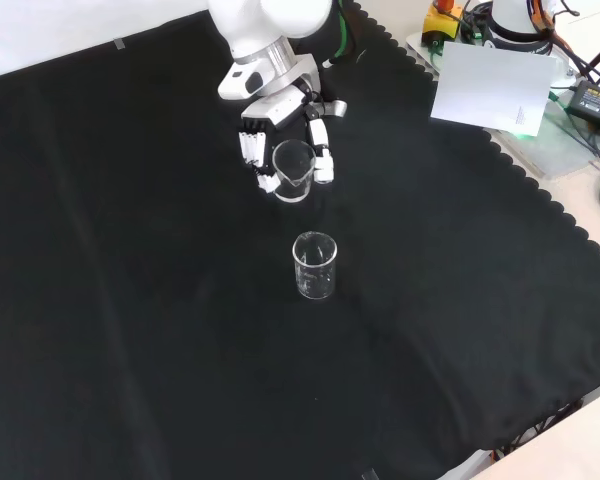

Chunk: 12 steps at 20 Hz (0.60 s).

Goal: Pour the water from the handheld beaker into the one on the table.

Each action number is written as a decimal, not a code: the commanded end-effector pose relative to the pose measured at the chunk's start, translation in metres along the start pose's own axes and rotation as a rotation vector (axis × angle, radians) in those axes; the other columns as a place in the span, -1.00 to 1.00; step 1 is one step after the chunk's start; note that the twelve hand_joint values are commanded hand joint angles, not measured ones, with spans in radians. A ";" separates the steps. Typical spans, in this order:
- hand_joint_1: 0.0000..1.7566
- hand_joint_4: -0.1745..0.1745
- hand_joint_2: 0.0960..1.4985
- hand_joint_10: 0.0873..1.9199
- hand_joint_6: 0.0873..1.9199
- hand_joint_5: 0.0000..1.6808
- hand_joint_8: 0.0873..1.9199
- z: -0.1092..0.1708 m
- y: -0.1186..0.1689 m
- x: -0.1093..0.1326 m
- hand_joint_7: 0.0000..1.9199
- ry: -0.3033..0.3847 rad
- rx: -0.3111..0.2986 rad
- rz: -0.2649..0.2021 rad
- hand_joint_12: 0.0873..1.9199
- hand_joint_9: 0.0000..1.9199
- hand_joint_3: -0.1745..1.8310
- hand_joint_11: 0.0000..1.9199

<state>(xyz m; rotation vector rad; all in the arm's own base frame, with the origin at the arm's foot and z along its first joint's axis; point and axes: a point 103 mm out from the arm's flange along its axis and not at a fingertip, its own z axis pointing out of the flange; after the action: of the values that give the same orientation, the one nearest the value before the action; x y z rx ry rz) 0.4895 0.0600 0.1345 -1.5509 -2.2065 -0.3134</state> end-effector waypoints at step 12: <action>0.30 0.54 -0.12 -0.95 -0.38 0.50 -1.00 -0.007 0.022 0.048 0.75 -0.239 0.135 0.077 -0.15 0.66 -0.26 0.23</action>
<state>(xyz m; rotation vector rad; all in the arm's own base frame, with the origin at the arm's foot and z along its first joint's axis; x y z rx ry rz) 0.4906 0.0890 0.1496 -1.6461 -2.2469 -0.0639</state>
